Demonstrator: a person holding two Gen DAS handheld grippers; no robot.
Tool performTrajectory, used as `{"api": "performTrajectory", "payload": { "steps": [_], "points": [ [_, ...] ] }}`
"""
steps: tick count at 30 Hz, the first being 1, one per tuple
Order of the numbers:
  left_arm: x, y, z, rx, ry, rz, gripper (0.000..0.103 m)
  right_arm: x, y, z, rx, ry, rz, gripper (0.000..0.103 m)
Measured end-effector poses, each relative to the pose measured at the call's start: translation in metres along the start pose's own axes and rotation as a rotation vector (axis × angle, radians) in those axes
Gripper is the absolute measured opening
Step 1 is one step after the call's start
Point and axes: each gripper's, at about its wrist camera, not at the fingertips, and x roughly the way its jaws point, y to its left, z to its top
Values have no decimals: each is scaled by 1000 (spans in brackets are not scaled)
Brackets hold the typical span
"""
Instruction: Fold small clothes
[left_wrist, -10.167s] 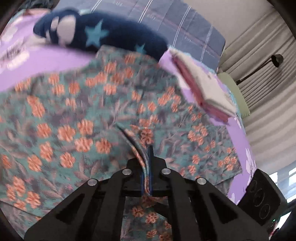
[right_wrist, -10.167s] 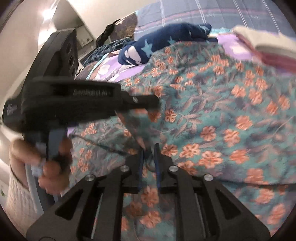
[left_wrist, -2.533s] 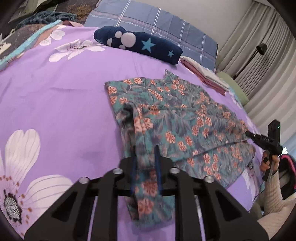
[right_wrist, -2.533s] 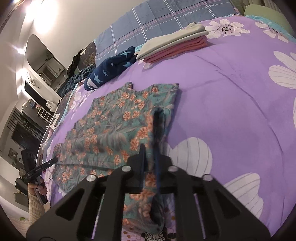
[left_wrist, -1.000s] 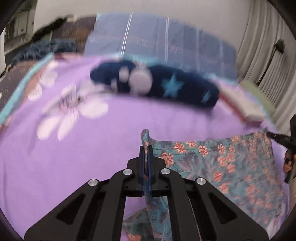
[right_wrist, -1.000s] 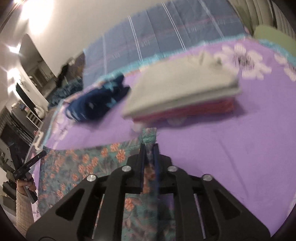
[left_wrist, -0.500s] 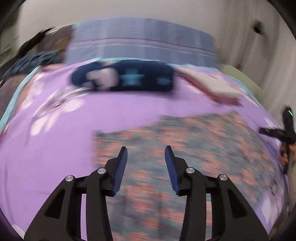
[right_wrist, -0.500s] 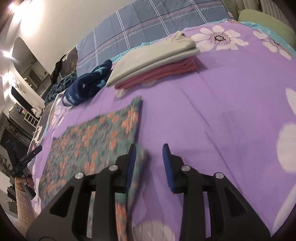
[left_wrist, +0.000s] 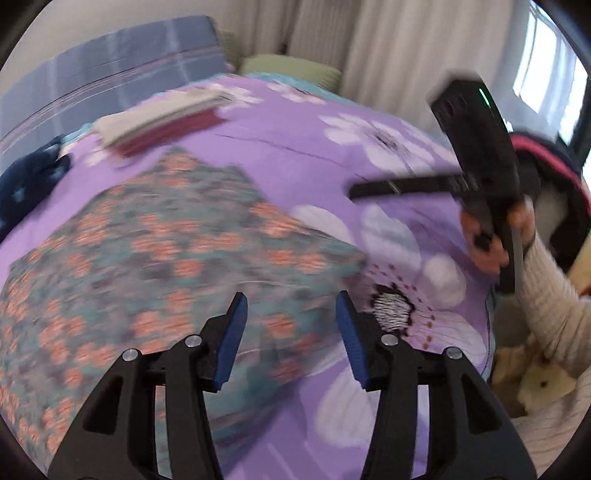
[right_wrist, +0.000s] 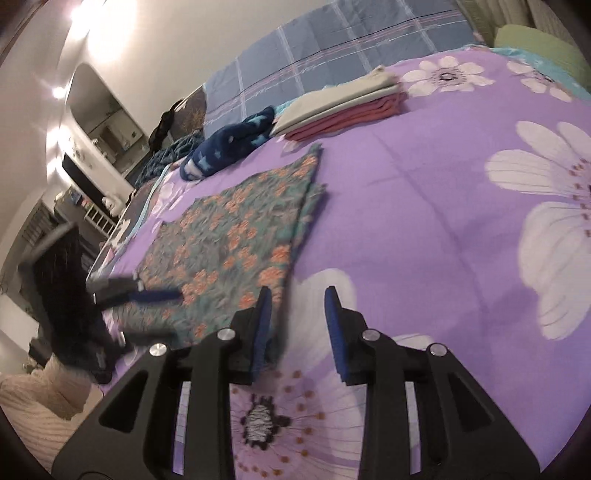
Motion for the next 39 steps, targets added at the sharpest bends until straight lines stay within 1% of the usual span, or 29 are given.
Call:
{"api": "performTrajectory", "payload": {
  "steps": [2,4,7,9,11,12,14,17,19,21,22,23,24,25,26,29,34,36,37,38,39],
  "points": [
    [15,-19,4,37,27,10,54,6,-10,10,29,6,1,31],
    [27,-31,8,65,40,33,54,15,-12,20,28,25,15,31],
    [35,-41,14,94,46,55,54,36,-10,40,23,70,44,31],
    [39,-50,16,115,48,76,54,55,-9,53,38,123,70,31],
    [41,-55,18,127,50,100,54,73,-8,65,47,157,58,31],
    [41,-58,18,137,53,119,54,81,-7,69,42,173,48,32],
    [41,-60,19,148,61,153,54,101,-6,78,53,220,42,38],
    [47,-64,21,147,70,191,54,125,-4,87,57,273,67,42],
    [49,-66,23,143,75,220,54,132,-4,92,47,259,66,42],
    [51,-69,26,153,71,252,52,137,-10,95,71,235,104,42],
    [52,-68,29,159,69,259,47,138,-12,94,74,224,115,38],
    [53,-69,31,164,70,256,36,138,-15,92,65,212,120,33],
    [54,-69,31,162,75,243,30,137,-17,90,58,203,130,32],
    [55,-68,32,159,80,237,20,135,-20,89,56,194,149,31],
    [57,-67,33,157,86,236,12,134,-24,88,62,185,174,31],
    [57,-59,37,134,89,231,8,129,-29,88,67,168,215,31],
    [39,-58,41,93,56,197,8,125,-28,88,41,159,235,31],
    [37,-59,41,93,55,195,8,124,-28,88,44,161,256,33],
    [38,-61,41,96,57,196,8,125,-27,89,44,161,264,37],
    [39,-62,40,99,61,193,8,125,-25,90,38,160,266,37],
    [41,-64,40,104,68,190,8,125,-24,91,37,151,254,35]
  ]
}}
